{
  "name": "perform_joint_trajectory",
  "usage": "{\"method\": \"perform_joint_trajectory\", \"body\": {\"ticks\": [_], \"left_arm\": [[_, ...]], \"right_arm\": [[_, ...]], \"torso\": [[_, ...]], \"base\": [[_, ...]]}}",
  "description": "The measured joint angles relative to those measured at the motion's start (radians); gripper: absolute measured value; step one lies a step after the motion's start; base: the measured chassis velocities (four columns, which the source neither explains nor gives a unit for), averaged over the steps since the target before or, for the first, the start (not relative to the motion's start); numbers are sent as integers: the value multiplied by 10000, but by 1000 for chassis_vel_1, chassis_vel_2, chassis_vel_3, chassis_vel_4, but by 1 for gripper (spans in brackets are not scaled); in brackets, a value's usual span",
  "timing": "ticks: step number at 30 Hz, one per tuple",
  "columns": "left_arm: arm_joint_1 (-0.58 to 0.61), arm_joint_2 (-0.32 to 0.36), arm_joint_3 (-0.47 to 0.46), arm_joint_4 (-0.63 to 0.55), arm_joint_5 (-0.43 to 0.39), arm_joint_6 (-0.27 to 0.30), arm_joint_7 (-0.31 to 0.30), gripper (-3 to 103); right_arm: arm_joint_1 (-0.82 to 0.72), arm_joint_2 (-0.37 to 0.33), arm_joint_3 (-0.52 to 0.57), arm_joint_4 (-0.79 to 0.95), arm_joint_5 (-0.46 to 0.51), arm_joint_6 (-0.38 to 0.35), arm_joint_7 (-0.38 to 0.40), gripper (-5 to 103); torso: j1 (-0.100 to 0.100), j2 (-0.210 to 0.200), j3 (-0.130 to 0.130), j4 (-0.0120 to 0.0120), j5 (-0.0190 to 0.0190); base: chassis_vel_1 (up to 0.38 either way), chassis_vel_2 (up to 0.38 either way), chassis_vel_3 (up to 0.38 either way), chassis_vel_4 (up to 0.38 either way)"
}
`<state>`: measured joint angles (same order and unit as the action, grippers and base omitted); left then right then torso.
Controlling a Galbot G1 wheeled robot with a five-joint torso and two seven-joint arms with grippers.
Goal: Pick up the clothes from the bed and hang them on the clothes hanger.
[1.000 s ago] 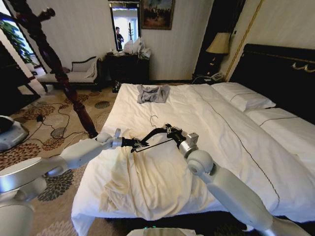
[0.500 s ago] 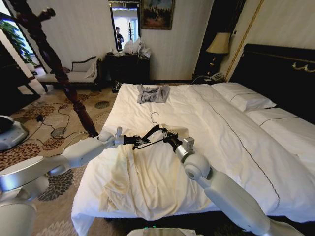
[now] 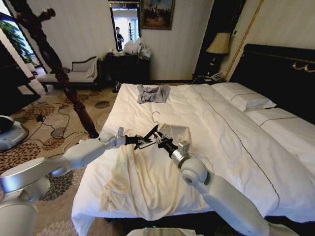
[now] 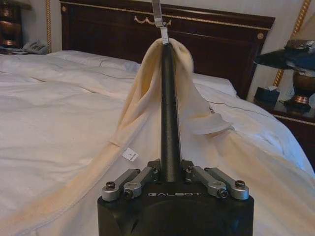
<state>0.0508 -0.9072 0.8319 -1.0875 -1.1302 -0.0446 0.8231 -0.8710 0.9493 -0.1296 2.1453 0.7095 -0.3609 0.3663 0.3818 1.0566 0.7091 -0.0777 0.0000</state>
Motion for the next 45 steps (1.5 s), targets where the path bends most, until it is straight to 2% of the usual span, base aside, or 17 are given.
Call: {"method": "perform_joint_trajectory", "body": {"ticks": [4, 6, 7, 10, 12, 15, 16, 19, 25, 28, 31, 35, 38, 40, 41, 44, 45], "left_arm": [[49, 42, -75, -137, -68, 0, -49, 18], [64, 63, -94, -163, -73, 0, -59, 18], [91, 108, -127, -205, -83, 0, -73, 18], [119, 171, -163, -241, -94, 0, -78, 18], [121, 173, -171, -242, -94, 0, -78, 18], [126, 159, -247, -292, -134, 0, -122, 18], [126, 159, -247, -292, -134, 0, -122, 18], [81, 181, -266, -392, -207, 20, -156, 18], [25, 298, -271, -536, -302, 76, -198, 18], [-2, 395, -275, -642, -383, 127, -205, 18], [-18, 503, -275, -727, -416, 161, -206, 18], [-9, 688, -275, -873, -424, 194, -207, 18], [7, 732, -289, -897, -424, 199, -206, 18], [-7, 735, -307, -870, -424, 200, -200, 18], [-7, 735, -307, -870, -424, 200, -200, 18], [-77, 710, -308, -820, -424, 201, -190, 18], [-88, 705, -308, -813, -424, 201, -190, 18]], "right_arm": [[-307, -139, 439, 134, -38, 92, -24, 58], [-401, -186, 617, 134, -66, 133, -23, 58], [-586, -267, 927, 109, -172, 185, -23, 63], [-1061, -490, 1547, -57, -762, 221, -132, 80], [-1292, -604, 1774, -171, -1134, 255, -268, 80], [-1978, -860, 2202, -610, -2229, 465, -825, 95], [-1978, -860, 2202, -610, -2229, 465, -825, 95], [-2199, -938, 2253, -1008, -3570, 672, -1164, 100], [-2100, -962, 1832, -1536, -5501, 775, -1289, 100], [-2004, -881, 1704, -1907, -5954, 793, -1203, 100], [-1891, -779, 1617, -2250, -6088, 778, -1010, 96], [-1727, -731, 1609, -2579, -6108, 722, -819, 75], [-1651, -741, 1615, -2637, -6105, 719, -772, 70], [-1568, -773, 1604, -2630, -6105, 790, -740, 59], [-1568, -773, 1604, -2630, -6105, 790, -740, 59], [-1477, -810, 1493, -2518, -6001, 810, -695, 42], [-1453, -810, 1459, -2517, -5977, 811, -679, 42]], "torso": [[0, 0, 0, -1, 0], [0, 0, 0, 0, 0], [0, 0, 0, 0, 0], [0, 0, 0, 0, 2], [0, 0, 0, 0, 1], [0, 0, 0, -3, 2], [0, 0, 0, -3, 2], [0, 0, 0, -2, 3], [0, 0, 0, 1, -1], [0, 0, 0, 0, 1], [0, 0, 0, 0, 0], [0, 0, 0, 1, 0], [0, 0, 0, 0, -1], [1, 0, 0, 0, -1], [1, 0, 0, 0, -1], [2, 0, 0, -1, -1], [2, 0, 0, -1, 0]], "base": [[0, 0, 0, 0], [0, 0, 0, 0], [0, 0, 0, 0], [0, 0, 0, 0], [0, 0, 0, 0], [0, 0, 0, 0], [0, 0, 0, 0], [0, 0, 0, 0], [0, 0, 0, 0], [0, 0, 0, 0], [0, 0, 0, 0], [0, 0, 0, 0], [0, 0, 0, 0], [0, 0, 0, 0], [0, 0, 0, 0], [0, 0, 0, 0], [0, 0, 0, 0]]}}
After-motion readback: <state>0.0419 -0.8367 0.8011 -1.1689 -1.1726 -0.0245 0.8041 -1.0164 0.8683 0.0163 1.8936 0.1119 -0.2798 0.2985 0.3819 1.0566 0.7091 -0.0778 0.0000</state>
